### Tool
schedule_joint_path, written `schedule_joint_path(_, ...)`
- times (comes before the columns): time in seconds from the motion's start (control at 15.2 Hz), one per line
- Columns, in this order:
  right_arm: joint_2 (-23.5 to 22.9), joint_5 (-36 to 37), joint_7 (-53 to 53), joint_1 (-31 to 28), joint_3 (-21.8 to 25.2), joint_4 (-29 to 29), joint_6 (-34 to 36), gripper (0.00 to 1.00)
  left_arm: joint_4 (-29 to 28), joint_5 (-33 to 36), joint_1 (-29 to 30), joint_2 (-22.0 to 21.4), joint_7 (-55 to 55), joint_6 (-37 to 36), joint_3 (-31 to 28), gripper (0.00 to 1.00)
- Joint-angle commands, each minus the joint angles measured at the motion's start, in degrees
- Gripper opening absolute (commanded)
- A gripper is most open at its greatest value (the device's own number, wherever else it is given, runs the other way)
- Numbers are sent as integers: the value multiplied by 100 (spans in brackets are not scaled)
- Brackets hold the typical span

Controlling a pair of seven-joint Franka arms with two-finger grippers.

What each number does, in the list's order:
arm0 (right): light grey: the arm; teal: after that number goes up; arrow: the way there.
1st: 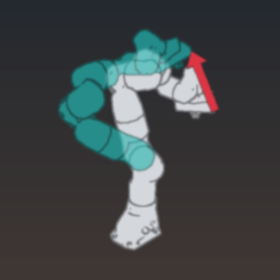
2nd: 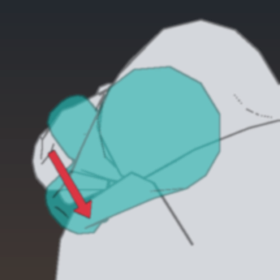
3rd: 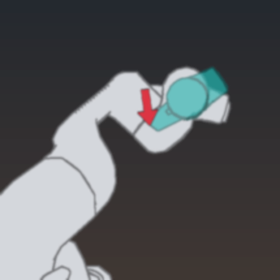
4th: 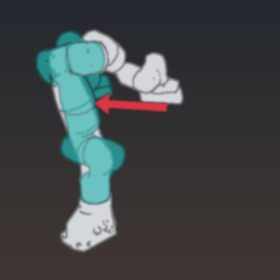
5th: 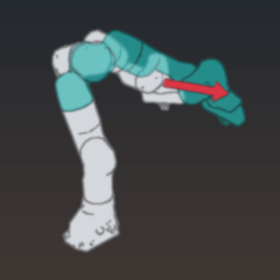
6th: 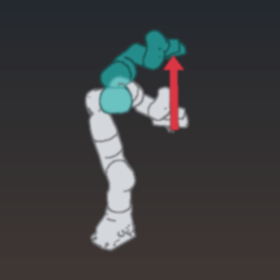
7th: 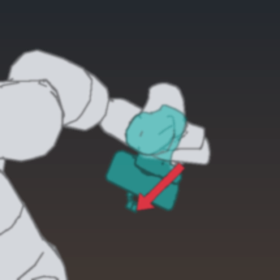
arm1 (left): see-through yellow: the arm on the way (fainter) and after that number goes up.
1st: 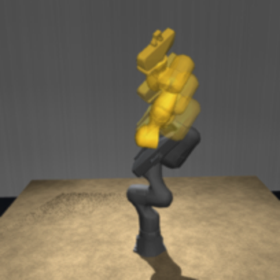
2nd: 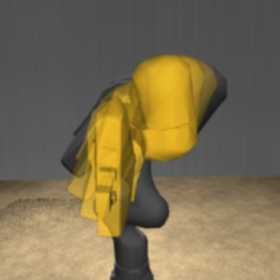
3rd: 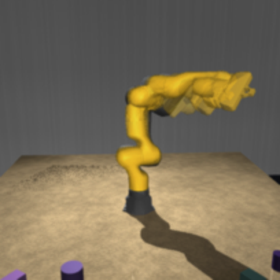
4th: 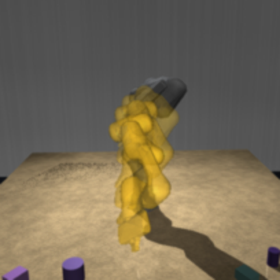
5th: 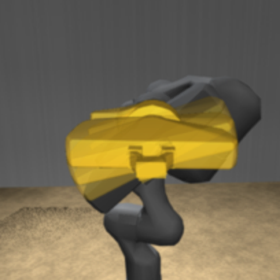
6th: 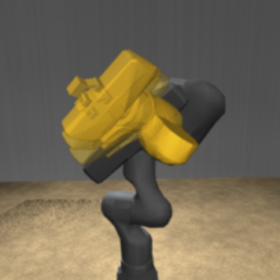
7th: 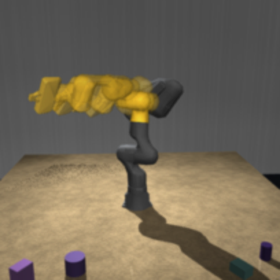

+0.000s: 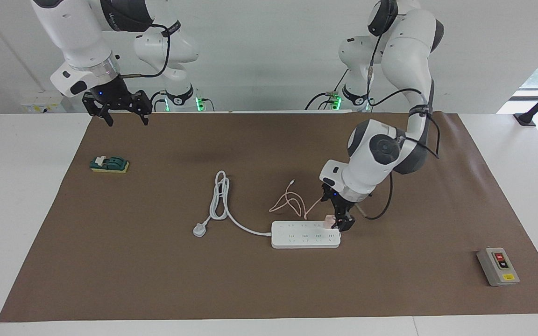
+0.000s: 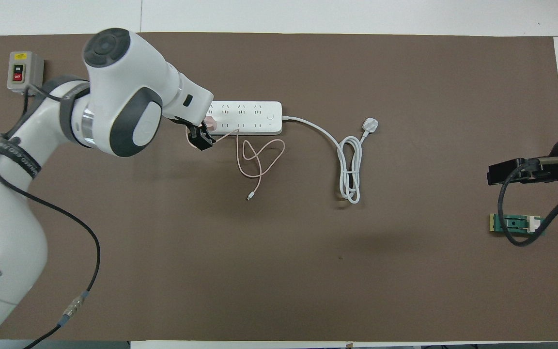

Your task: Plug charger into power strip

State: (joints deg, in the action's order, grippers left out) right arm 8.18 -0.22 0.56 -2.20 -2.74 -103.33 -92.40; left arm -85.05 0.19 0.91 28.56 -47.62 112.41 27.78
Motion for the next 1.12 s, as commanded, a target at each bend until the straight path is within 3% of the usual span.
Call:
schedule_joint_path(0.0,-27,110,94,-79,-68,85,126,100,-134,-318,40,-615,517,-457,-115,100)
schedule_joint_path(0.33,-27,110,94,-79,-68,85,126,100,-99,-283,84,-930,596,-894,-167,100)
schedule_joint_path(0.59,-27,110,94,-79,-68,85,118,100,-73,-344,611,-1387,745,-1703,-422,100)
schedule_joint_path(1.05,-27,110,94,-79,-68,85,126,100,-99,-274,910,-2029,2853,-2355,-572,100)
